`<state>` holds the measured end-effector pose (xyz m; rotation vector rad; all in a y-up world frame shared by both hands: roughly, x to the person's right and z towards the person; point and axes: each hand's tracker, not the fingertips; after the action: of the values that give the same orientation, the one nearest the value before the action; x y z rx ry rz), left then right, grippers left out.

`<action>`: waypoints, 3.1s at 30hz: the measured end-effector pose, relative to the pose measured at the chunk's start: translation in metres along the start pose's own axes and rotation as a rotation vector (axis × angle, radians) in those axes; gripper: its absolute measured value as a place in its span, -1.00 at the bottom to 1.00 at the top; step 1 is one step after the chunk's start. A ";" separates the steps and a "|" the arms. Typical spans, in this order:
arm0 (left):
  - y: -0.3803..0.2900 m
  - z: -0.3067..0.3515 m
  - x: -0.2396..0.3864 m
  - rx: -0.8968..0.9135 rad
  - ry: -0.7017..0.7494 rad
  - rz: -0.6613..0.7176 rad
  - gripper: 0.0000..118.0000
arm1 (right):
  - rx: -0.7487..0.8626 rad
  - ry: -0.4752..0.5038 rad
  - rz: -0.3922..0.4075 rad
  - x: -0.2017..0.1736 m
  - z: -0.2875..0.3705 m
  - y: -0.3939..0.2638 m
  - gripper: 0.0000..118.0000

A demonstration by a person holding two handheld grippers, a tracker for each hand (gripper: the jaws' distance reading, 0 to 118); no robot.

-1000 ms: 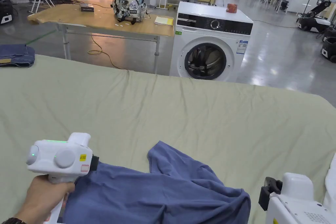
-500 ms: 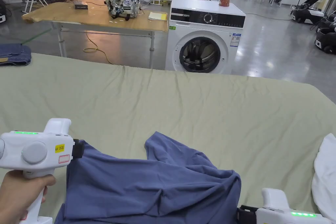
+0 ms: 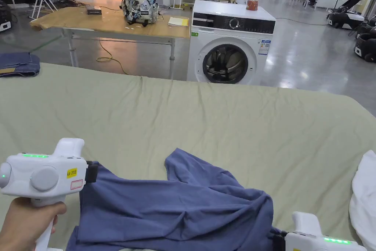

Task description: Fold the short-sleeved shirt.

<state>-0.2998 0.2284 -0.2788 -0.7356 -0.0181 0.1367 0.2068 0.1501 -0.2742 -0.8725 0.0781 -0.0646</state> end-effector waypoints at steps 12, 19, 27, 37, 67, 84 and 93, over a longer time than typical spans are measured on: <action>0.068 0.052 -0.020 0.170 0.052 0.001 -1.00 | 0.344 -0.148 0.077 0.008 0.082 0.090 -0.96; 0.121 0.078 -0.040 0.251 0.118 0.011 -1.00 | 0.459 -0.234 0.088 0.019 0.109 0.163 -0.96; 0.192 0.104 -0.072 0.372 0.205 0.065 -1.00 | 0.602 -0.274 0.078 0.024 0.150 0.249 -0.96; 0.272 0.115 -0.085 0.436 0.253 0.019 -1.00 | 0.698 -0.300 0.077 0.008 0.175 0.348 -0.96; 0.065 0.052 -0.094 0.265 0.200 0.056 -1.00 | 0.477 -0.297 0.077 0.043 0.074 0.162 -0.96; -0.154 0.097 -0.086 0.105 0.200 0.090 -1.00 | 0.273 -0.256 0.064 0.072 0.089 -0.028 -0.96; -0.168 0.083 -0.088 0.062 0.226 0.096 -0.66 | 0.173 -0.260 0.081 0.071 0.060 -0.064 -0.51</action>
<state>-0.3726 0.1492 -0.1018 -0.6868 0.2357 0.1446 0.2811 0.1487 -0.1900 -0.6979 -0.1339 0.1169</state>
